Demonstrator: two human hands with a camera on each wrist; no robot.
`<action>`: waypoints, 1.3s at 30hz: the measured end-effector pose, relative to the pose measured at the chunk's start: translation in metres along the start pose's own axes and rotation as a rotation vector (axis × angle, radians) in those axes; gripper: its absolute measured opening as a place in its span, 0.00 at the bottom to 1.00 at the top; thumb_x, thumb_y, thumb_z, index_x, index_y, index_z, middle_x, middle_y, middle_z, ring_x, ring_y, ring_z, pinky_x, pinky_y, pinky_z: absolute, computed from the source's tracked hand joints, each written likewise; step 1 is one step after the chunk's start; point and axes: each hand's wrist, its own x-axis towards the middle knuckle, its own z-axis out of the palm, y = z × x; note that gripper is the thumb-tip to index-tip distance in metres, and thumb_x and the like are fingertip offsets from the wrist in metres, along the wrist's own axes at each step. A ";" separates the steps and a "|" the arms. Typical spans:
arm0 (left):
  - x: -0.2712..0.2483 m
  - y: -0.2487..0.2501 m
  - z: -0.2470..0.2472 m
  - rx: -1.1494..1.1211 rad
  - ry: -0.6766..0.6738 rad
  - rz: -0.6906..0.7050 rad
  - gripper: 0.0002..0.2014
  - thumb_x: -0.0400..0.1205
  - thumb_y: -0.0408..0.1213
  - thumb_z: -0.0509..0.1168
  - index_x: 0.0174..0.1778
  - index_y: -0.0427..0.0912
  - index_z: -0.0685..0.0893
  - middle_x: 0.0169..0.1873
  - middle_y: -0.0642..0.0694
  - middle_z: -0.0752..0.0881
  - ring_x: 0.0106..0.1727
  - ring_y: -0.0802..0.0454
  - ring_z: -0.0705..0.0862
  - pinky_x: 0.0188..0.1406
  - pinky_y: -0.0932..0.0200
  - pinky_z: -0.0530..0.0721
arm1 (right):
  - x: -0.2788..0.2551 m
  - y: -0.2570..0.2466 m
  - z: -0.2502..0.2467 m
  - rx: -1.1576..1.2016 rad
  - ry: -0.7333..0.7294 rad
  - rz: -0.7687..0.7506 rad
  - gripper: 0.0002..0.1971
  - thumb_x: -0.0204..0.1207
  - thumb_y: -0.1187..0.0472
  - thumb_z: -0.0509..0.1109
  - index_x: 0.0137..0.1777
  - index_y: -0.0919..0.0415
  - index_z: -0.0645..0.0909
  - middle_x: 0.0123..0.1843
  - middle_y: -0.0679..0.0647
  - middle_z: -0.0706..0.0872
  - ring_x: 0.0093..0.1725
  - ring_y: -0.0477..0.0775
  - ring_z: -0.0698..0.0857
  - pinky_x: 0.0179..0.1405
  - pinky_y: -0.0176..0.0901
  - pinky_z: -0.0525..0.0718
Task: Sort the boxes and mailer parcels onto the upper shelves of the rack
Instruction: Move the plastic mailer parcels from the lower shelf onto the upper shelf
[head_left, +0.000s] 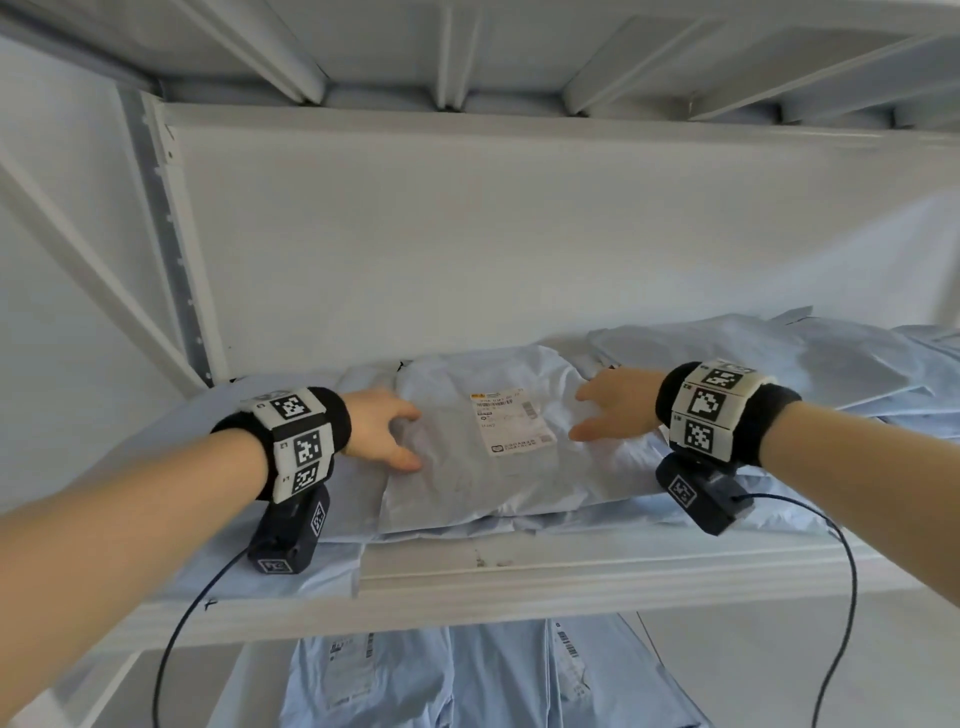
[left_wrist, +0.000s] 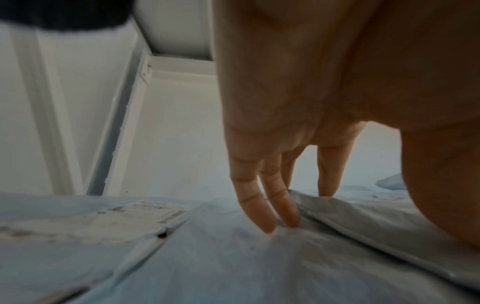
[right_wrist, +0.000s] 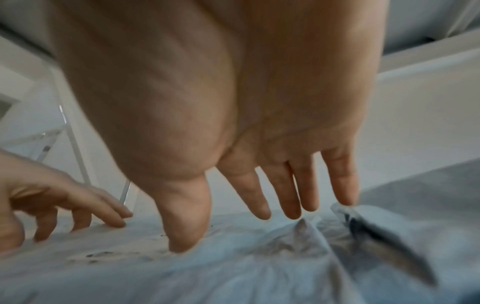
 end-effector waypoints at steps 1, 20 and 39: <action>-0.002 0.002 0.000 0.025 0.021 0.017 0.38 0.77 0.55 0.70 0.81 0.46 0.65 0.78 0.43 0.66 0.75 0.47 0.71 0.70 0.61 0.67 | -0.003 -0.002 -0.001 -0.019 0.014 0.003 0.34 0.82 0.37 0.58 0.78 0.62 0.68 0.77 0.59 0.74 0.74 0.59 0.74 0.73 0.51 0.71; -0.143 0.043 0.148 -0.496 -0.004 0.634 0.14 0.80 0.33 0.69 0.60 0.49 0.87 0.50 0.58 0.85 0.48 0.67 0.81 0.52 0.69 0.80 | -0.171 -0.112 0.015 -0.001 0.770 -0.555 0.16 0.80 0.60 0.68 0.65 0.66 0.83 0.65 0.61 0.84 0.64 0.65 0.82 0.60 0.61 0.80; -0.099 -0.107 0.371 -0.766 0.014 -0.410 0.24 0.80 0.35 0.70 0.73 0.39 0.75 0.68 0.40 0.79 0.63 0.47 0.80 0.61 0.57 0.76 | -0.074 -0.200 0.326 0.627 0.163 -0.307 0.14 0.80 0.66 0.68 0.64 0.60 0.84 0.66 0.53 0.82 0.67 0.55 0.80 0.66 0.41 0.77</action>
